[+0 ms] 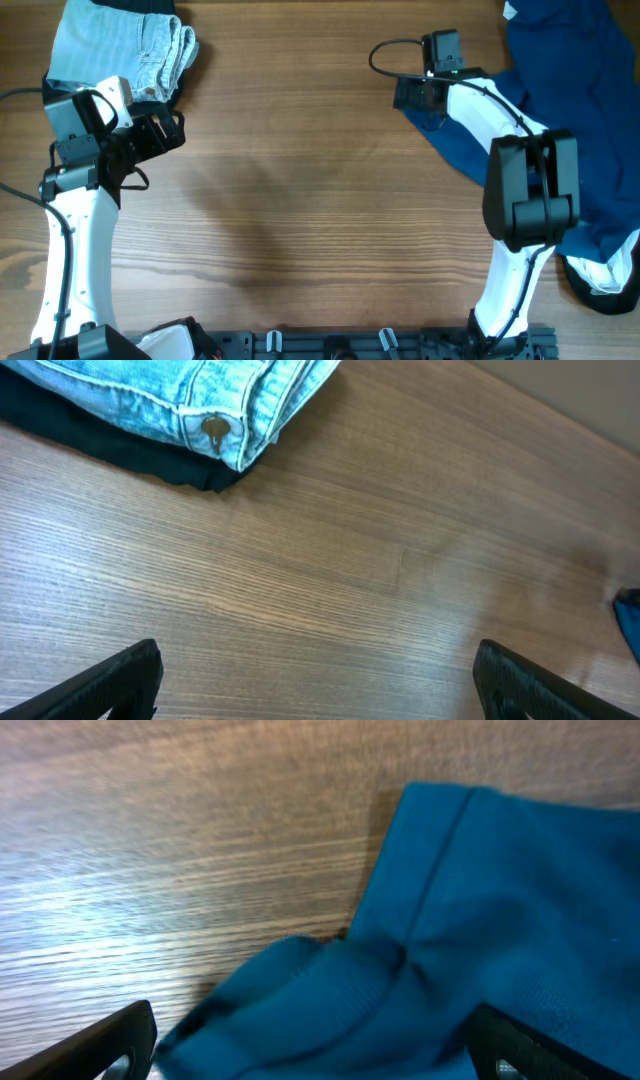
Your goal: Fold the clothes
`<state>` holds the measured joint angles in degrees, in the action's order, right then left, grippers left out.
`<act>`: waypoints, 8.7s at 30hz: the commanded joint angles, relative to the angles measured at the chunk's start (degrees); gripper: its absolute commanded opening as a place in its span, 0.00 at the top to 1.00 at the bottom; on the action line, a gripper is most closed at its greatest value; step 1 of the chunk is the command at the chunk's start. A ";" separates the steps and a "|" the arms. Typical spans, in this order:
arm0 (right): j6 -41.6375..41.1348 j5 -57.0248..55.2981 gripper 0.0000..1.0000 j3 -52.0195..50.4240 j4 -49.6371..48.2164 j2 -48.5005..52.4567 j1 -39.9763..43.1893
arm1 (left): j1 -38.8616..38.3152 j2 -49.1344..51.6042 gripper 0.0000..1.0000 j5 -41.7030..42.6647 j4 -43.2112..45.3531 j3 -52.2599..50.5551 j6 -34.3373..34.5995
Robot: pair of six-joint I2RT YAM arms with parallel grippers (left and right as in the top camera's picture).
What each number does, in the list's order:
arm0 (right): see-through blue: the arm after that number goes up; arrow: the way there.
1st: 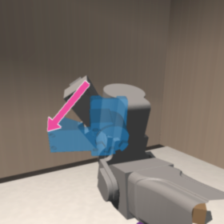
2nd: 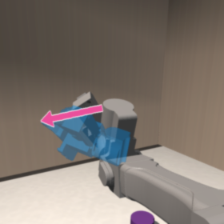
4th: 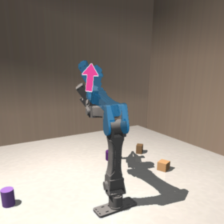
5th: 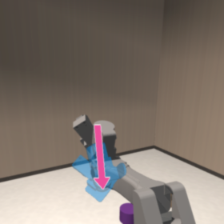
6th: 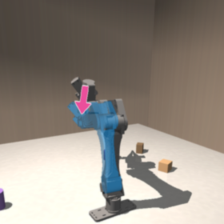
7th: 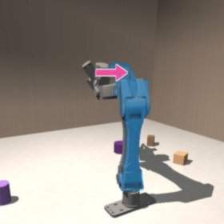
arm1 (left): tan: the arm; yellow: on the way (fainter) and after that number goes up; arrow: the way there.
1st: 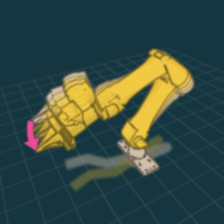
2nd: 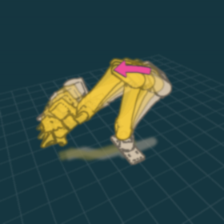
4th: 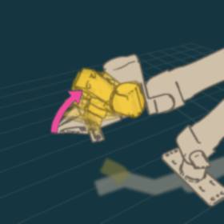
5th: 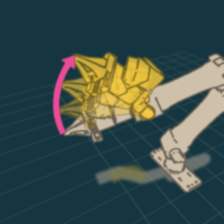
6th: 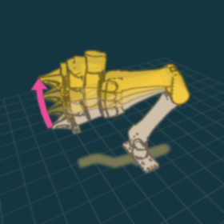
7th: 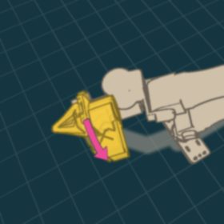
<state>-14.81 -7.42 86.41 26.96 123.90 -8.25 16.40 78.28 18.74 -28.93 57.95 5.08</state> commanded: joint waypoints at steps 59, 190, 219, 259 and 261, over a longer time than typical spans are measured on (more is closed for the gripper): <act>1.18 13.35 0.96 17.25 36.00 -42.16 0.72 | 6.91 0.07 0.01 12.96 8.92 1.01 -0.35; 8.81 11.34 0.89 61.31 56.11 -3.10 14.32 | -27.52 28.13 0.96 -20.28 7.02 20.61 -13.70; 23.85 28.68 0.96 61.22 50.95 -9.03 29.16 | -11.87 17.29 0.96 -23.30 -1.44 22.45 -8.85; 23.80 28.24 0.96 57.61 53.29 -8.70 26.95 | -57.72 30.01 0.23 -8.33 -17.29 22.29 -20.15; 23.80 28.22 0.96 57.61 53.29 -8.70 26.95 | -57.66 31.80 0.23 -8.28 -16.96 22.29 -21.03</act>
<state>7.86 20.14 144.29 80.20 114.87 18.52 -41.65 106.56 10.39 -46.26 79.68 -13.67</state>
